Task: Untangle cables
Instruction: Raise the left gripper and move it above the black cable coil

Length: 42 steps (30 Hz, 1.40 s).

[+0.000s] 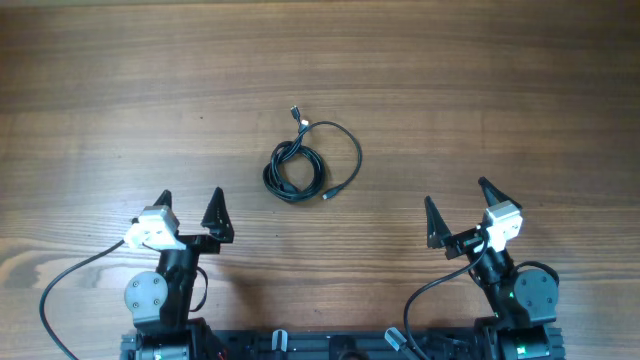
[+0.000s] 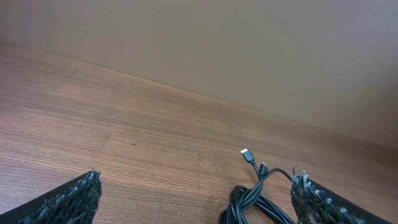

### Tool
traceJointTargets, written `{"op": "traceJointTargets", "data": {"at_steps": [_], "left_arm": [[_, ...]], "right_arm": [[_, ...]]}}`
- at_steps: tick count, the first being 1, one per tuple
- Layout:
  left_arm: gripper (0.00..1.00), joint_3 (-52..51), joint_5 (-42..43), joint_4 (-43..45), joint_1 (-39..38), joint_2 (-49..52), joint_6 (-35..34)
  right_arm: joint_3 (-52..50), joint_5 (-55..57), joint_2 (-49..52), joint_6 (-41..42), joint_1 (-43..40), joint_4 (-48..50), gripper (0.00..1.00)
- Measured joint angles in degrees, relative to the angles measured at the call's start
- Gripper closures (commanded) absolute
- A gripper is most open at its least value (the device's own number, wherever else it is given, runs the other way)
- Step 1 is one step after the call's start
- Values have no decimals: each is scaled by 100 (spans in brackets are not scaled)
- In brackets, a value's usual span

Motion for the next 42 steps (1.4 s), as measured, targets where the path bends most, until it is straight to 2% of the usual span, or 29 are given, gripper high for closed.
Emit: {"op": "traceJointTargets", "data": {"at_steps": [3,8,13,18,27,42], "left_arm": [[0,0,238,17,0,94,0],[0,138,535,-9,0,831,0],[0,857,922,-114,0,1770,48],[0,1875,1381,-295,0,3303,55],[0,2992,1523,-1084,0,4579,81],[0,5294,1543,-3377,0,6004,767]], "right_arm": [[0,0,0,2,0,0,0],[0,0,0,2,0,-2,0],[0,0,0,2,0,0,0],[-4,0,0,2,0,0,0],[-4,0,0,0,0,0,0],[-4,0,0,2,0,0,0]]}}
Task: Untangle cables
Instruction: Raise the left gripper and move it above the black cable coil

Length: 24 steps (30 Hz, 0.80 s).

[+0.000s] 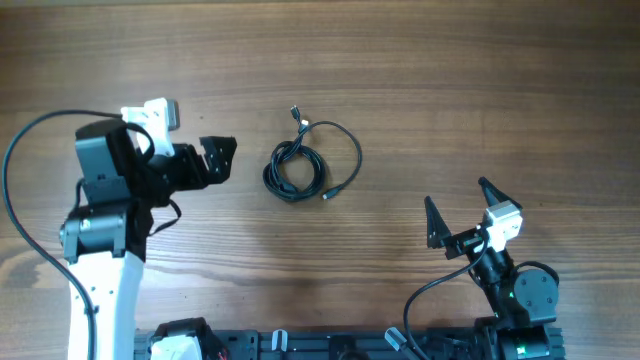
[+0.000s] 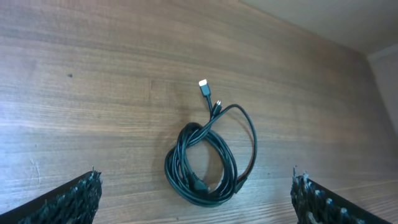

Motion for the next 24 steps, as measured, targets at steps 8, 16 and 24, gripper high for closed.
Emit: {"op": "traceJointTargets", "data": {"at_steps": [8,16,24], "left_arm": [[0,793,-2,-605,0,138,131],[0,2179,4,-1921,-66,872,415],[0,2503,22,-2223,-70,994,579]], "right_arm": [[0,0,0,0,0,0,0],[0,0,0,0,0,0,0],[0,0,0,0,0,0,0]]}}
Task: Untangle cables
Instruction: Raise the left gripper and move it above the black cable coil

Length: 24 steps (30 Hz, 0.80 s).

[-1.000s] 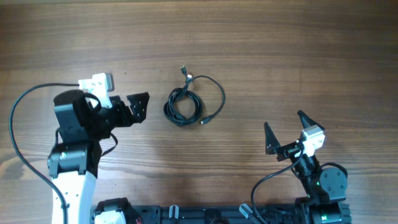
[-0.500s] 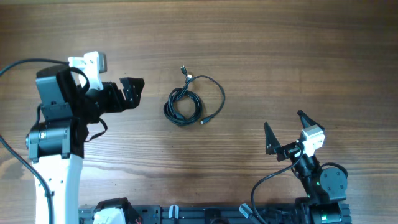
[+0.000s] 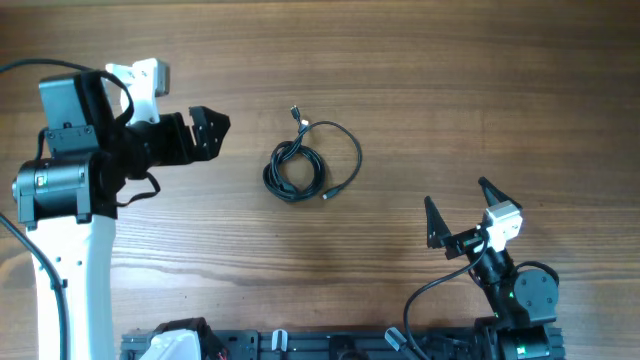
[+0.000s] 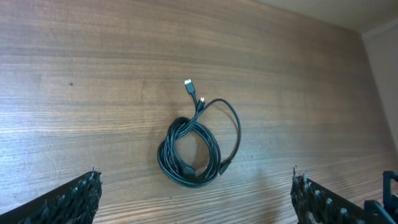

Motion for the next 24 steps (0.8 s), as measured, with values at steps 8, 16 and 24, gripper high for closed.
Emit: {"op": "traceJointTargets", "data": {"at_steps": [8,16,24], "left_arm": [[0,7,0,24,0,179,0],[0,7,0,31,0,1207,0],[0,7,-319,348,-168,1683,-140]], "right_arm": [[0,0,0,0,0,0,0],[0,0,0,0,0,0,0],[0,0,0,0,0,0,0]]}}
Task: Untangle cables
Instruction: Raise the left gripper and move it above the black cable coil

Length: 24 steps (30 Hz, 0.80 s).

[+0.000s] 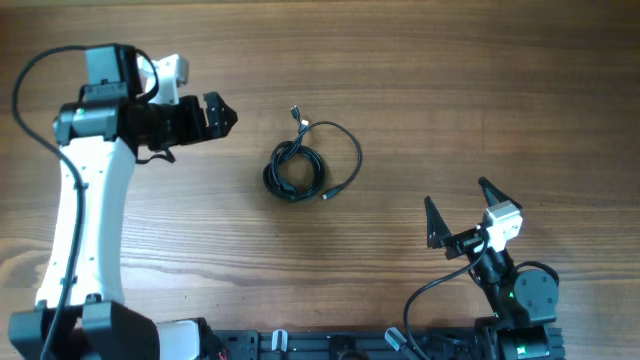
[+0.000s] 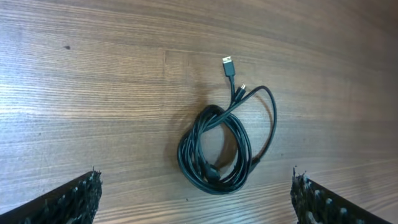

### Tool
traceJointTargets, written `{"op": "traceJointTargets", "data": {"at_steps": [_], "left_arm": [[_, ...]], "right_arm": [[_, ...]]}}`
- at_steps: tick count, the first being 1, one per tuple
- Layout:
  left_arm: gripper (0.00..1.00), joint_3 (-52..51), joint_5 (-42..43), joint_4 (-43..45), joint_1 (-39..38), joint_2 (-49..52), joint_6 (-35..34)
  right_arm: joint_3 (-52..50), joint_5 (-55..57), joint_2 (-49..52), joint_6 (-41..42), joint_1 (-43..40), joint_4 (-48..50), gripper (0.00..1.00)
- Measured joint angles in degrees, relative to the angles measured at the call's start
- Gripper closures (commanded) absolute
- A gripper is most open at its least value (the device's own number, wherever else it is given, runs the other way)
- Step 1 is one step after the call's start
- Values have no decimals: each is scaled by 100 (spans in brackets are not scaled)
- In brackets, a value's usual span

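Observation:
A black cable (image 1: 305, 164) lies coiled and knotted on the wooden table, one plug end (image 1: 296, 113) sticking out at the back, another end (image 1: 329, 193) at the front right. In the left wrist view the cable coil (image 2: 217, 152) lies below and between my fingers. My left gripper (image 1: 218, 116) hangs open, raised to the left of the coil, with nothing in it; its fingertips (image 2: 81, 193) frame the bottom corners. My right gripper (image 1: 458, 212) stands open near the front right, far from the cable.
The wooden table (image 1: 480, 90) stretches around the cable. The left arm's white link (image 1: 85, 210) and its black hose reach over the table's left side. The arm bases sit at the front edge.
My left gripper has shifted slightly right and toward the cable; in the wrist view the coil is larger and further right. The cable and right arm are unchanged.
At first both grippers rested open at the front edge, the cable coiled mid-table. Later the left arm was raised and stood open left of the coil, and by now it is a little nearer it. The cable has not moved.

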Motion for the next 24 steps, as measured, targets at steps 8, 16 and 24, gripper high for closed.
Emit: {"op": "traceJointTargets", "data": {"at_steps": [8,16,24], "left_arm": [[0,2,-682,518,-820,553,-796],[0,2,-791,474,-927,761,-1012],[0,2,-872,540,-935,761,-1032]], "right_arm": [[0,0,0,0,0,0,0],[0,0,0,0,0,0,0],[0,0,0,0,0,0,0]]}}
